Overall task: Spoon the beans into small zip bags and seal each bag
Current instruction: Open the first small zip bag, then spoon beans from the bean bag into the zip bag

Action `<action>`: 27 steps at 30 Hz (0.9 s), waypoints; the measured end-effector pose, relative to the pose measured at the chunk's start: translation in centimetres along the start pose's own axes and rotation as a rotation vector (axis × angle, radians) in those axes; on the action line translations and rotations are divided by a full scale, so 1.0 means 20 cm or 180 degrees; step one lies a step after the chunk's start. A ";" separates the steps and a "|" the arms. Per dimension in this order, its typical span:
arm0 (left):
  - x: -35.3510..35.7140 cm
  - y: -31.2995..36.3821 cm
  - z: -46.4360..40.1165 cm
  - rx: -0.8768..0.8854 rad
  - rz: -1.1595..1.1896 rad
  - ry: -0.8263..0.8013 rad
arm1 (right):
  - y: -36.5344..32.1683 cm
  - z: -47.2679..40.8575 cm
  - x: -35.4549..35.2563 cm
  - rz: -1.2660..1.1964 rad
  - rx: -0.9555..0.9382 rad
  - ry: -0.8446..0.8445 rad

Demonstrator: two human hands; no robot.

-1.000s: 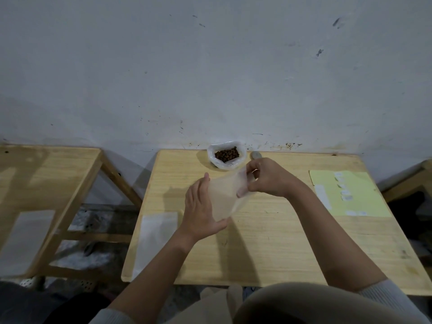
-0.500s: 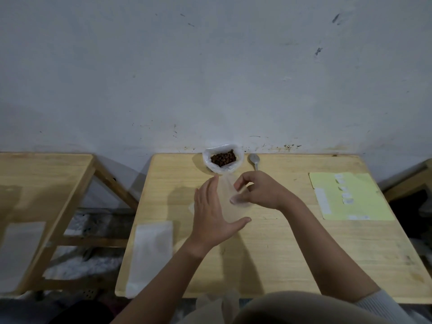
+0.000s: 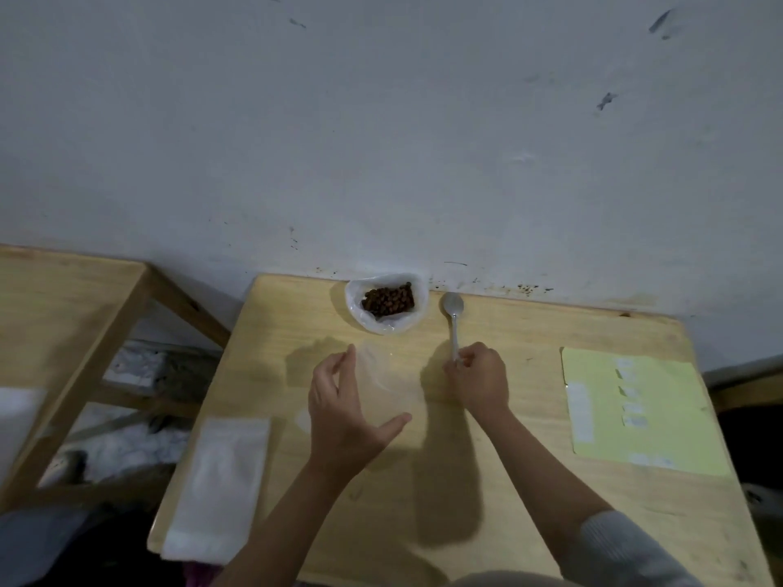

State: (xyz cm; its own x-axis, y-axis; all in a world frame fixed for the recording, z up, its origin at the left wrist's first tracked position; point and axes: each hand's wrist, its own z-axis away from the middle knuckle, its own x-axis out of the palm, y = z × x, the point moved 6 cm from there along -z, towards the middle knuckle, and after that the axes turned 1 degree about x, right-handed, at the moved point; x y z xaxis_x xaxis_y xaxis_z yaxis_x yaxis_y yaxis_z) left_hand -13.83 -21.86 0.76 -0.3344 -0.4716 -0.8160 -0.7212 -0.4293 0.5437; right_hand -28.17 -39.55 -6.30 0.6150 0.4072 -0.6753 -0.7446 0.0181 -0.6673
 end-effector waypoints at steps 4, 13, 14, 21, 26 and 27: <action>0.04 -0.01 -0.01 -0.0216 -0.0295 -0.0122 | 0.06 -0.01 0.06 0.0392 -0.0034 0.0084; 0.02 -0.10 -0.01 -0.0164 -0.0286 -0.0367 | 0.05 -0.02 0.03 0.0113 0.0282 0.0626; 0.01 -0.11 -0.01 -0.0162 -0.0260 -0.0368 | 0.05 -0.02 0.00 -0.0033 0.0315 0.0785; -0.04 -0.16 -0.01 -0.0189 -0.0016 -0.0322 | -0.14 0.07 -0.28 -0.1001 -0.0558 0.1892; -0.03 -0.18 -0.02 -0.0152 0.0052 -0.0357 | -0.29 0.09 -0.38 -0.1582 -0.1105 0.1975; -0.03 -0.18 -0.02 -0.0152 0.0071 -0.0353 | -0.31 0.08 -0.38 -0.1653 -0.1156 0.1945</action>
State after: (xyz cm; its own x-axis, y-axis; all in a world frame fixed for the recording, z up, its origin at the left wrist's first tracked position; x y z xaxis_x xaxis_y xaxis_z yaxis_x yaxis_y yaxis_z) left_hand -10.76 -20.40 -0.63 -0.4171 -0.3943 -0.8188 -0.6839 -0.4571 0.5686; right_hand -28.65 -41.32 3.58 0.9617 -0.1335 -0.2393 -0.2676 -0.2687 -0.9253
